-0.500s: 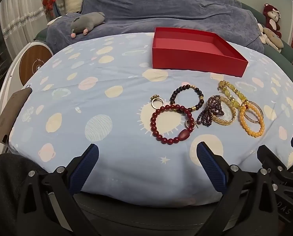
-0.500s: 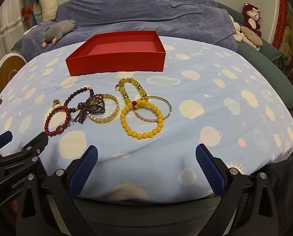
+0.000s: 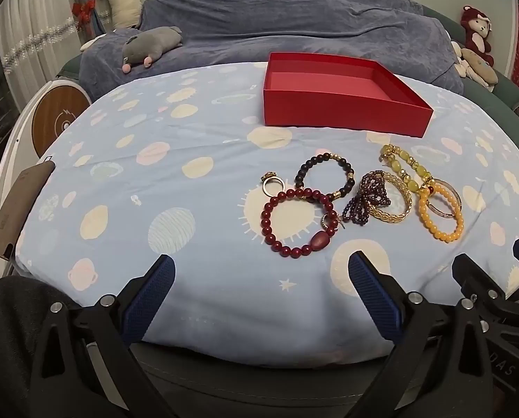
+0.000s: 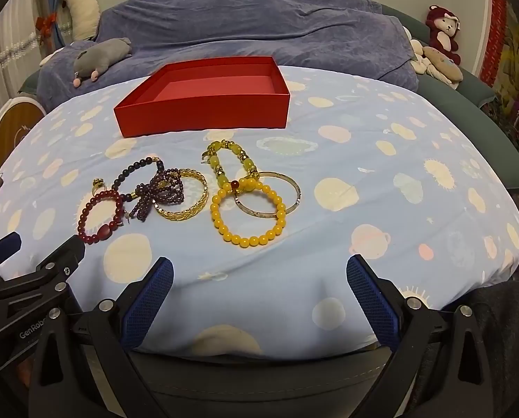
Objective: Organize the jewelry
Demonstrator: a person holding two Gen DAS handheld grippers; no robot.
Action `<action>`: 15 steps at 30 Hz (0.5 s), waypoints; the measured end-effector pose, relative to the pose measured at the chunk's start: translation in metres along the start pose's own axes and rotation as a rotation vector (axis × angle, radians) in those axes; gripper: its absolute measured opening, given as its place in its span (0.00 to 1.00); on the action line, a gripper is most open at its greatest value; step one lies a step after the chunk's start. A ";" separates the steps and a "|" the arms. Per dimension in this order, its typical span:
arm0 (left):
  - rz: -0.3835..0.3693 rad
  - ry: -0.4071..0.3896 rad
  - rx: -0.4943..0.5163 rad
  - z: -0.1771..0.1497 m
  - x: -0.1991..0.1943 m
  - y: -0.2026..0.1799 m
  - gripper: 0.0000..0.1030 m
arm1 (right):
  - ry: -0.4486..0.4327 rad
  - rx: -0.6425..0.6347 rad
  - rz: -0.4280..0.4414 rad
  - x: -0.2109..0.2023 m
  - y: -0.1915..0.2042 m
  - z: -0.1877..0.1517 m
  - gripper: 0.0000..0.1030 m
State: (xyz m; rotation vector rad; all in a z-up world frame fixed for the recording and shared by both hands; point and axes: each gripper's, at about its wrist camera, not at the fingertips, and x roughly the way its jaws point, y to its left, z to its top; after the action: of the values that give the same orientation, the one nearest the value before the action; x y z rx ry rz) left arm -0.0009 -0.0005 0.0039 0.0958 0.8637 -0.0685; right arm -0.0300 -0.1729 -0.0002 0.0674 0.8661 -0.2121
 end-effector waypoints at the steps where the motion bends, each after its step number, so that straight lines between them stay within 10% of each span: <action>1: 0.002 -0.001 0.001 -0.001 -0.001 -0.002 0.92 | 0.000 0.000 0.001 0.000 0.000 0.000 0.93; 15: -0.003 -0.001 0.000 -0.001 0.000 -0.002 0.93 | 0.002 0.002 -0.003 0.002 -0.001 0.000 0.93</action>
State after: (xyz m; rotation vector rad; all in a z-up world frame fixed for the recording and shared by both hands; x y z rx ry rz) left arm -0.0022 -0.0026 0.0028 0.0944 0.8630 -0.0717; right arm -0.0286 -0.1741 -0.0018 0.0686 0.8677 -0.2160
